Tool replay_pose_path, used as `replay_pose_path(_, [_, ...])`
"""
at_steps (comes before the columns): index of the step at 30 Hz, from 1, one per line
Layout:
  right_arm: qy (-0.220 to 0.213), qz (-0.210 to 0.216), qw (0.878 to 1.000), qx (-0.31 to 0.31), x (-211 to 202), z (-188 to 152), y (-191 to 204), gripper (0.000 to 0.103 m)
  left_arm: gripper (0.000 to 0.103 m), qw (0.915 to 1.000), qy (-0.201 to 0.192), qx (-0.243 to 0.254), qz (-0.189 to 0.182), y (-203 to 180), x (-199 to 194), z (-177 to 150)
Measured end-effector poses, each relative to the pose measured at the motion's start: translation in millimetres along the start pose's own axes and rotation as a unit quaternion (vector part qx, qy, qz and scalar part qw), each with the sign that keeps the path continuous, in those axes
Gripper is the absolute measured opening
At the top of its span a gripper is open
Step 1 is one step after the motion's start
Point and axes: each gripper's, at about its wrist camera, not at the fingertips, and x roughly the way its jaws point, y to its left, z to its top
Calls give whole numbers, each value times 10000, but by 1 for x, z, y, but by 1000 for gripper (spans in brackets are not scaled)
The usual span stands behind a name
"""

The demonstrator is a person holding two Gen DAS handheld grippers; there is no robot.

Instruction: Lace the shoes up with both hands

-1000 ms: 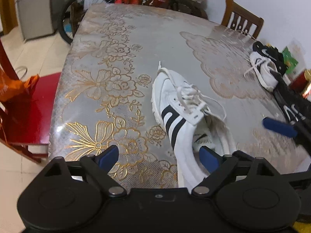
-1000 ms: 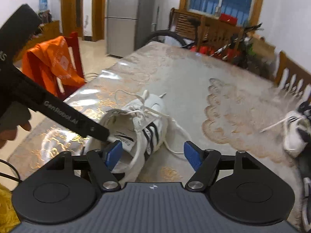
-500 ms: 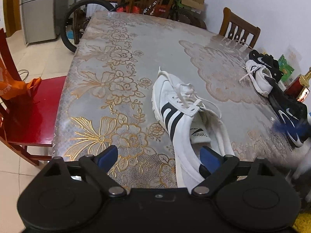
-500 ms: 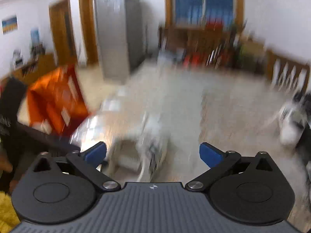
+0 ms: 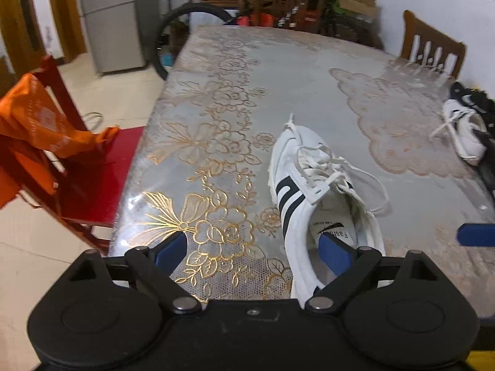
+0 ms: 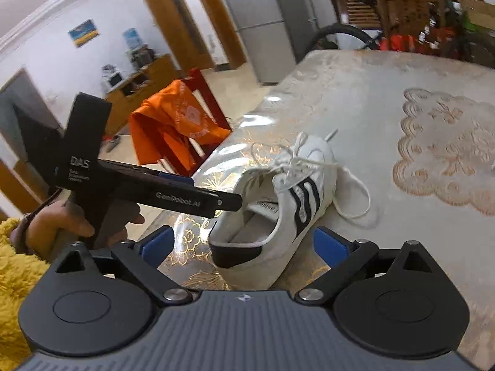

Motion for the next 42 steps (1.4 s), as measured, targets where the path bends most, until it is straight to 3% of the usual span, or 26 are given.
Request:
replay_pose_path(4, [61,563,9978,340,-1,-2,-24,99,91,9989,-149,-289,328,-7,-8,5])
replay_pose_path(6, [69,1001,9931,598,2,-2,-38,94,91,9981,-123,-416,440,-7,-8,11])
replay_pose_path(9, [53,1524,9824,1078,15,5,-63,67,91,9970,12,-449,632,-11,-5,20])
replay_pose_path(12, [248,1730,9730,1504,41,19,-79,27,91,9962,58,-396,780,-18,-4,22])
replay_pose_path(16, [371,1732,9720,1542,67,32,-82,26,91,9947,168,-491,882,-24,4,22])
replay_pose_path(22, [666,1829,9652,1747,92,44,-84,29,91,9948,285,-676,707,-27,8,15])
replay_pose_path(29, [1021,1964,9659,1343,106,55,-84,30,91,9950,682,-569,446,-38,26,-4])
replay_pose_path(33, [1237,2274,9599,1079,115,56,-86,43,91,9946,695,-572,514,-40,30,-9])
replay_pose_path(36, [1293,2420,9557,1067,122,55,-89,45,91,9939,736,-670,482,-38,34,-9])
replay_pose_path(39, [1219,2584,9514,1146,121,53,-91,54,91,9942,710,-710,387,-36,35,-10])
replay_pose_path(40, [1181,2770,9441,1340,121,51,-95,60,92,9944,701,-691,372,-37,36,-10])
replay_pose_path(41, [1258,3270,9236,1558,123,49,-98,57,93,9946,702,-671,379,-37,36,-10])
replay_pose_path(42, [1383,3869,8947,1752,127,47,-100,44,95,9946,707,-647,405,-38,35,-10])
